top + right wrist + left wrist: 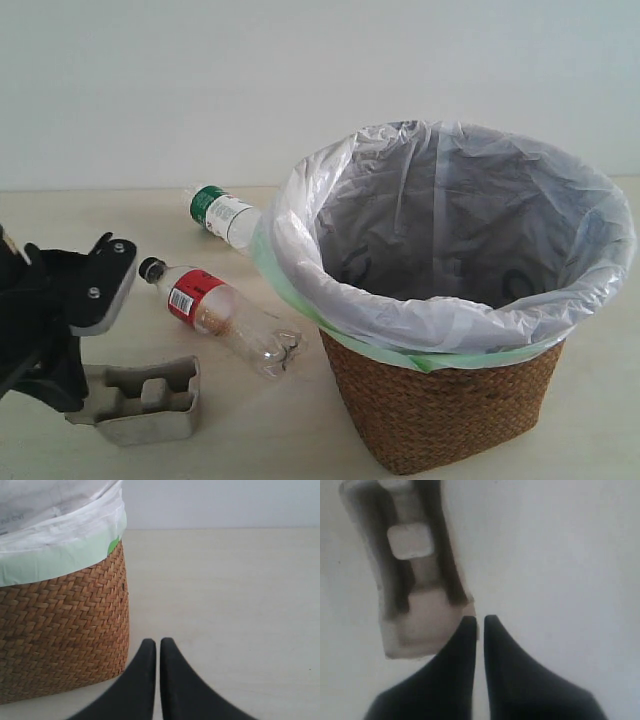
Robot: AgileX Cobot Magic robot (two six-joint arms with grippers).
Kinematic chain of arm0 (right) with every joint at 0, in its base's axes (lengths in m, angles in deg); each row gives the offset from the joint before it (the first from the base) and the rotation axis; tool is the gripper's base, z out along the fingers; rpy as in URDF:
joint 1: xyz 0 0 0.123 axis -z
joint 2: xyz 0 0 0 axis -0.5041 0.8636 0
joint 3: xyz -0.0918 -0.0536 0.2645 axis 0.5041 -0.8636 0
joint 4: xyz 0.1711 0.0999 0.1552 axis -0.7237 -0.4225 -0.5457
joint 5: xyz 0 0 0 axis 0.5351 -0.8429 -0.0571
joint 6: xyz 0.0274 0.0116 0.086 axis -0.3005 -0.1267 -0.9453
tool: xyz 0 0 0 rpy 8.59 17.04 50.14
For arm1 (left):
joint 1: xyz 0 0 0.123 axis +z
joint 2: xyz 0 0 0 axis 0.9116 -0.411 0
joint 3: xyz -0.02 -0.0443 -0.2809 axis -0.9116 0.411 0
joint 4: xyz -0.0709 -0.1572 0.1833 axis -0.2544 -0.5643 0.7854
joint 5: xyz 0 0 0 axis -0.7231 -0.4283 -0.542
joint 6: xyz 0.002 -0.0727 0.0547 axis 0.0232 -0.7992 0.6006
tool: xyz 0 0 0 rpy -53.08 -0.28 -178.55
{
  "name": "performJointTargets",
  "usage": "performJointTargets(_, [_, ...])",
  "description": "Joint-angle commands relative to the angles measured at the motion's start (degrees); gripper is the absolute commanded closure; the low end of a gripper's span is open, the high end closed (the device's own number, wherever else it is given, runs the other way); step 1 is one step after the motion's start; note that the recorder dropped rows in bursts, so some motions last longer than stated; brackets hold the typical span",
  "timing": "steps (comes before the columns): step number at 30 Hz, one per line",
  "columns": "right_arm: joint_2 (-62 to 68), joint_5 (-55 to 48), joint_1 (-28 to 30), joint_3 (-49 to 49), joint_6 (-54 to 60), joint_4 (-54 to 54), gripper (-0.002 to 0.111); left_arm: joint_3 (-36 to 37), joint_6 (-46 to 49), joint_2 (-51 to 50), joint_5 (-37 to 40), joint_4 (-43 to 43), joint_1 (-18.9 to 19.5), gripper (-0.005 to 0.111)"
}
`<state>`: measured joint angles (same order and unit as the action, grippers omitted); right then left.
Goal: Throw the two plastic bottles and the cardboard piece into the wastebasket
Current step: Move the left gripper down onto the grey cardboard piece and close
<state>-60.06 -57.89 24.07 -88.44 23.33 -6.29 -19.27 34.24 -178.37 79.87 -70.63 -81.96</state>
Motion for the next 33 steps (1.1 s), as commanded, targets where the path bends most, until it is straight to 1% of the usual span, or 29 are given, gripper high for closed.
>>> performJointTargets(1, [-0.3, 0.2, 0.3, 0.1, 0.2, 0.4, 0.108, -0.8, -6.9, -2.4, -6.2, 5.9, -2.3, 0.103])
performJointTargets(7, [-0.3, 0.2, 0.3, 0.1, 0.2, 0.4, 0.108, -0.8, -6.7, -2.9, -10.5, 5.9, -2.3, 0.102])
performJointTargets(9, [-0.3, 0.2, 0.3, 0.1, 0.2, 0.4, 0.108, -0.8, -6.7, -2.9, -10.7, 5.8, -2.3, 0.097])
performJointTargets(12, [-0.3, 0.2, 0.3, 0.1, 0.2, 0.4, 0.108, -0.8, -6.6, -2.9, -10.9, 5.0, -2.3, 0.083])
performJointTargets(15, [-0.3, 0.2, 0.3, 0.1, 0.2, 0.4, 0.108, -0.8, -6.5, -3.0, -12.4, 2.6, -2.3, 0.067])
performJointTargets(16, [-0.3, 0.2, 0.3, 0.1, 0.2, 0.4, 0.108, -0.8, -6.5, -3.0, -12.7, 1.2, -2.3, 0.064])
performJointTargets(18, [-0.3, 0.2, 0.3, 0.1, 0.2, 0.4, 0.108, -0.8, -5.3, -3.0, -13.0, -1.4, -2.3, 0.062])
performJointTargets(23, [-0.3, 0.2, 0.3, 0.1, 0.2, 0.4, 0.108, -0.6, 1.8, -3.0, -11.7, -6.2, -2.3, 0.062])
performJointTargets(25, [-0.3, 0.2, 0.3, 0.1, 0.2, 0.4, 0.108, 0.4, 2.3, -3.4, -11.9, -6.2, -2.3, 0.062])
performJointTargets(27, [-0.3, 0.2, 0.3, 0.1, 0.2, 0.4, 0.108, 1.3, 2.3, -4.9, -12.1, -6.1, -2.3, 0.056])
performJointTargets(29, [-0.3, 0.2, 0.3, 0.1, 0.2, 0.4, 0.108, 1.3, 2.3, -7.0, -13.1, -6.7, -2.5, 0.045])
performJointTargets(30, [-0.3, 0.2, 0.3, 0.1, 0.2, 0.4, 0.108, 1.3, 2.3, -7.7, -13.9, -8.6, -2.5, 0.04])
performJointTargets(33, [-0.3, 0.2, 0.3, 0.1, 0.2, 0.4, 0.108, 1.3, 2.3, -9.0, -17.2, -9.7, -2.5, 0.038])
